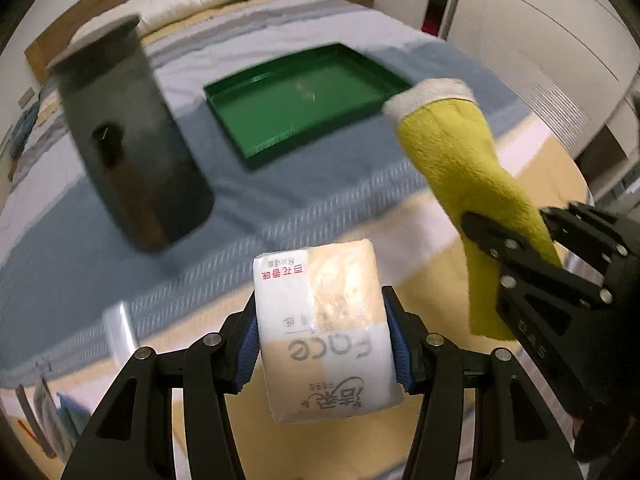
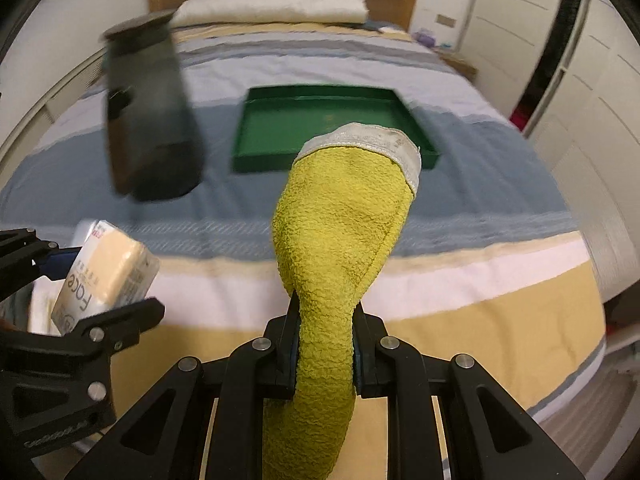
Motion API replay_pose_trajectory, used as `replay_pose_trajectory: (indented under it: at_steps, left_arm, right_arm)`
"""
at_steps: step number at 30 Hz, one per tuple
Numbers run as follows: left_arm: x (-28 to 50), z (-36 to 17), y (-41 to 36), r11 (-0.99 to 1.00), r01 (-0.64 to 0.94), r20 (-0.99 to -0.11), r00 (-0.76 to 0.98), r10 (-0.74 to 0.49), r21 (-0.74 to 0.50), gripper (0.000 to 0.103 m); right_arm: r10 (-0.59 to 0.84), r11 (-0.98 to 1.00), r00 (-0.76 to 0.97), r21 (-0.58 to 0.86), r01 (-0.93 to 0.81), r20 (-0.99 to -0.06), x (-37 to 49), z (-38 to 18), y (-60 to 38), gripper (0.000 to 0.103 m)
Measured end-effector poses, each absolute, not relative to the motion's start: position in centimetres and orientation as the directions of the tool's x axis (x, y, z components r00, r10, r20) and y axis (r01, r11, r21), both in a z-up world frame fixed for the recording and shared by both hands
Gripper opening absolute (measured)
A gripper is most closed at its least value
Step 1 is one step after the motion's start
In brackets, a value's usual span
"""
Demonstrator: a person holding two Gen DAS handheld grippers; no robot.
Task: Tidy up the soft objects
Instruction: 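Lift the soap box and yellow towel and carry both toward the green tray, then lower the soap box into the tray while the right gripper lowers the yellow towel beside it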
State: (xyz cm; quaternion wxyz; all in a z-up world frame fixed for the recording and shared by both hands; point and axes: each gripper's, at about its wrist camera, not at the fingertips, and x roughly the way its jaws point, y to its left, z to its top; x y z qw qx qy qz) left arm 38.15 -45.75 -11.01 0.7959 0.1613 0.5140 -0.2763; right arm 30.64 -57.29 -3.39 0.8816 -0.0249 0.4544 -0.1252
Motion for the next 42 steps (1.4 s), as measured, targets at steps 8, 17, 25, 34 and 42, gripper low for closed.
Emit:
replay_pose_trajectory:
  at_steps: [8,17,25,34,42]
  left_arm:
    - [45.2,-11.2,-50.3,0.853,0.521,-0.855,0.450,-0.260,0.015,0.049]
    - [53.6,-13.4,-52.5,0.919,0.394,-0.834,0.513,-0.205,0.016,0.049]
    - [59.0,-16.7,-53.0,0.956,0.291,-0.844,0.521,-0.125,0.038,0.049]
    - [61.7,-19.0,-54.0,0.959,0.273,-0.854,0.514,-0.080,0.075,0.049]
    - [62.1,-20.4,-54.7,0.951,0.300,-0.863,0.498,-0.083,0.081,0.049]
  right_arm:
    - [-0.320,0.944,0.601,-0.190,0.270,-0.733,36.2,-0.1,-60.5,0.018]
    - [-0.344,0.937,0.642,-0.201,0.287,-0.685,46.2,0.0,-62.2,0.019]
    - [-0.410,0.911,0.613,-0.278,0.304,-0.675,54.3,-4.9,-64.4,0.019]
    - [-0.430,0.901,0.561,-0.293,0.320,-0.708,64.1,-10.2,-65.3,0.020]
    - [-0.482,0.874,0.518,-0.349,0.337,-0.706,66.9,-12.3,-65.5,0.023]
